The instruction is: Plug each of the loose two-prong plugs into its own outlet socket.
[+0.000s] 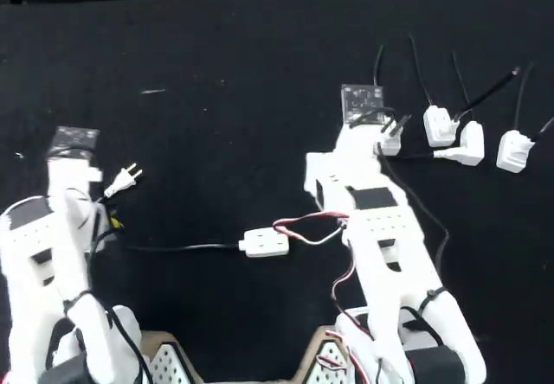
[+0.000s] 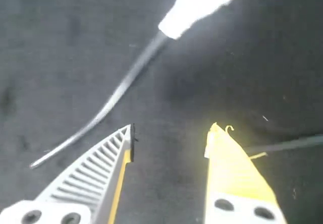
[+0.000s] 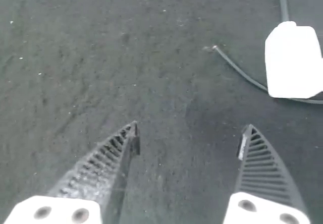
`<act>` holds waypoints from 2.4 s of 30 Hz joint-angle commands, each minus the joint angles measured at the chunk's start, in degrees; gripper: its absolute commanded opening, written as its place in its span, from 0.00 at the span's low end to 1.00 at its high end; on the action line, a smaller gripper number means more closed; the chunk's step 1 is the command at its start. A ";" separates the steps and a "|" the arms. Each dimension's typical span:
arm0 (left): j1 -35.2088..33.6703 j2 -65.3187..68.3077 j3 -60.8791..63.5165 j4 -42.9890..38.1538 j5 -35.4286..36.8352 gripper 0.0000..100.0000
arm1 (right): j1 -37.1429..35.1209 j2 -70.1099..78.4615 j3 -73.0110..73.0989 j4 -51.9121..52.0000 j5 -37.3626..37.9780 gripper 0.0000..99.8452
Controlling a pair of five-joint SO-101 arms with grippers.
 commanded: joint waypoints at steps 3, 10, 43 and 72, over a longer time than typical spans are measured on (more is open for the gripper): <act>-1.45 1.49 -13.49 6.15 2.64 0.25 | -1.67 -2.07 -1.27 0.26 0.00 0.30; 4.44 21.63 -36.09 15.03 -0.53 0.24 | -1.67 -2.07 -1.27 0.35 0.00 0.30; 16.48 63.56 -62.11 15.65 -10.64 0.24 | -1.41 -2.07 -1.63 0.18 0.09 0.30; 27.65 55.65 -67.12 26.90 2.73 0.03 | 4.40 -3.56 -2.51 0.97 -0.44 0.30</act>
